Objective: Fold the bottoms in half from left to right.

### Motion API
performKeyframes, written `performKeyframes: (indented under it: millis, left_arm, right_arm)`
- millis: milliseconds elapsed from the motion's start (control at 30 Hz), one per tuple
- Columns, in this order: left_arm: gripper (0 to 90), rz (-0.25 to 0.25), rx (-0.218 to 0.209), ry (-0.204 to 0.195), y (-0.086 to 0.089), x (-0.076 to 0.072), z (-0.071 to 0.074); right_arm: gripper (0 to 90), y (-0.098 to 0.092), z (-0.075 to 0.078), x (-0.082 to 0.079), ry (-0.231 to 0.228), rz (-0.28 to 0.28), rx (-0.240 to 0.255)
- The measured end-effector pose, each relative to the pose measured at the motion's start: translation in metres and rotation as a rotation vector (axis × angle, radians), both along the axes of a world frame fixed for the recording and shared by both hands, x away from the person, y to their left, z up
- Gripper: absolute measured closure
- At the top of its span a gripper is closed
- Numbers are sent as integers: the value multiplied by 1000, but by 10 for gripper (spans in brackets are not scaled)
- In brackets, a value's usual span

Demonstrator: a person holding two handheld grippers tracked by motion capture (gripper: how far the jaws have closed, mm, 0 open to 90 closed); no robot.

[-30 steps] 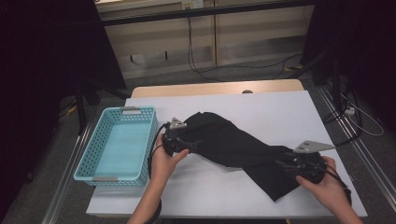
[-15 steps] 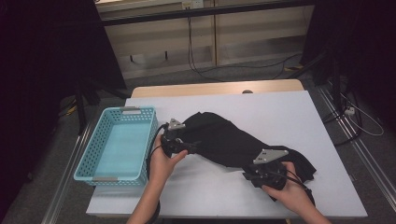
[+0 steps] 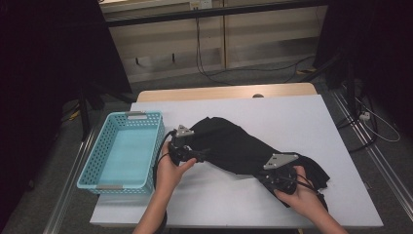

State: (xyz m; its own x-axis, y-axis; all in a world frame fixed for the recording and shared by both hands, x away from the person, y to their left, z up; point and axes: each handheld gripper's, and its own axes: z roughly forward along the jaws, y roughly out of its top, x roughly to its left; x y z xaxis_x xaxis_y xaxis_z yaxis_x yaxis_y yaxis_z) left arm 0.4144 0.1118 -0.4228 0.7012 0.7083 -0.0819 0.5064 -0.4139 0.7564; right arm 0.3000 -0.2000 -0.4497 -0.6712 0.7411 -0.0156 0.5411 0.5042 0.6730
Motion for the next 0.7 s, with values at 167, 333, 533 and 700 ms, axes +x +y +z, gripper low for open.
performKeyframes:
  millis: [167, 333, 533, 700]
  left_arm:
    - [151, -9, 3, 4, 0, 0, 1]
    - [151, -5, -7, -2, -1, 0, 3]
    - [150, -8, -4, 3, -3, 1, 2]
    - [150, -18, 1, -6, -4, 2, 4]
  right_arm:
    - [860, -2, 2, -1, 2, -8, 0]
    - [861, -11, 10, -7, 36, 6, 60]
    - [861, -22, 18, -22, 46, 31, 118]
    - [861, -31, 27, -32, 35, 51, 143]
